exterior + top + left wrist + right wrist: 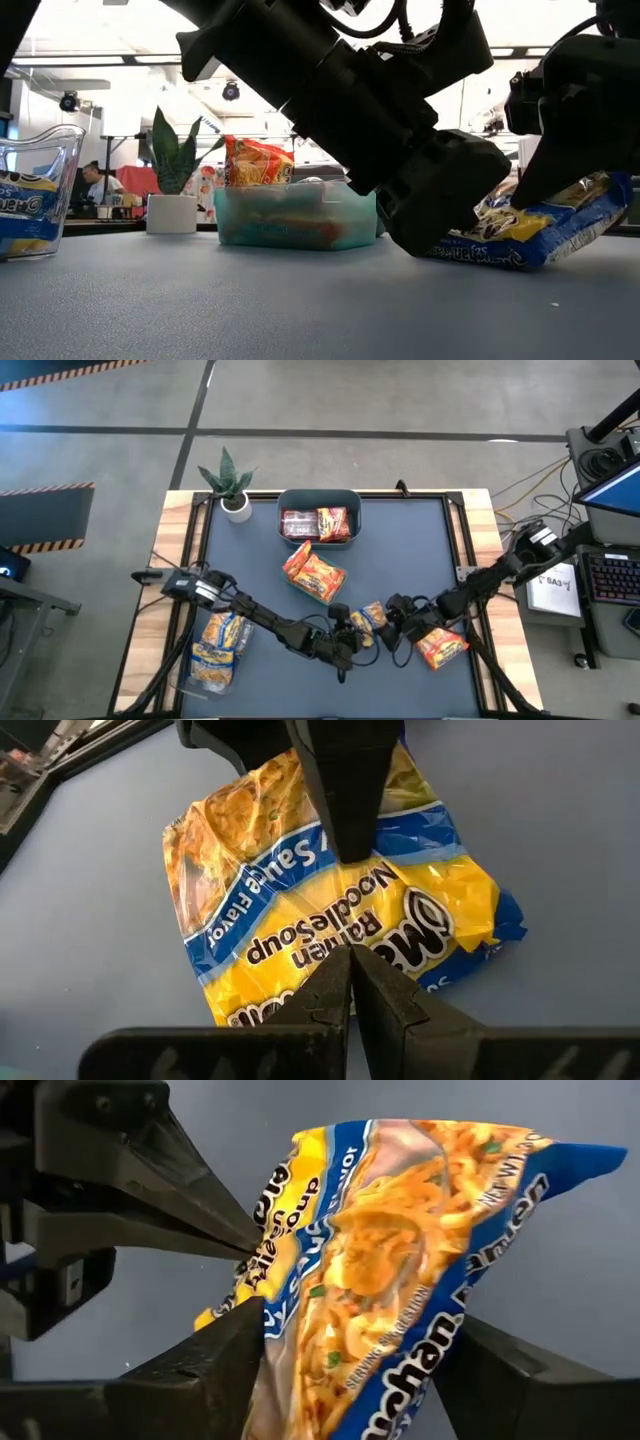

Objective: Sort Maruchan noodles
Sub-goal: Put the blue noodle pack into the transparent bin

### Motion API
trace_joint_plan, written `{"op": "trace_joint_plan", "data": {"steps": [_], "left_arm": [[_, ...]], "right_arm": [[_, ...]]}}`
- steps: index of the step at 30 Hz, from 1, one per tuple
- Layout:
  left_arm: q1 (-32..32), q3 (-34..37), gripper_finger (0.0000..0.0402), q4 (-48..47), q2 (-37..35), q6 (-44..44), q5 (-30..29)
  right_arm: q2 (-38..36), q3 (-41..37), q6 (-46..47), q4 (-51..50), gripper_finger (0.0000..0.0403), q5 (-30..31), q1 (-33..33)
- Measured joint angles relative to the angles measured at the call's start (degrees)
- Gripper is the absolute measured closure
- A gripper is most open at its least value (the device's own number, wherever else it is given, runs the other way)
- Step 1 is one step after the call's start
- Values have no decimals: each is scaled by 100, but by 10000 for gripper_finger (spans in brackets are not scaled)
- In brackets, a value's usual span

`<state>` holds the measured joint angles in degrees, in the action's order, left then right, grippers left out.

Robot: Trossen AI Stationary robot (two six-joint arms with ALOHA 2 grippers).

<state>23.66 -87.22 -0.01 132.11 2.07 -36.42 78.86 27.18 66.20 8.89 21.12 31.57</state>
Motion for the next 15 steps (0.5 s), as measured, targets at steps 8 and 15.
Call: {"op": "trace_joint_plan", "data": {"steps": [8, 15], "left_arm": [[174, 28, 402, -157, -125, -208, -315], [266, 26, 402, -477, -533, -222, -365]], "right_arm": [[-63, 36, -339, 62, 185, -1, 1], [-64, 129, -858, 254, 186, -28, 26]]}}
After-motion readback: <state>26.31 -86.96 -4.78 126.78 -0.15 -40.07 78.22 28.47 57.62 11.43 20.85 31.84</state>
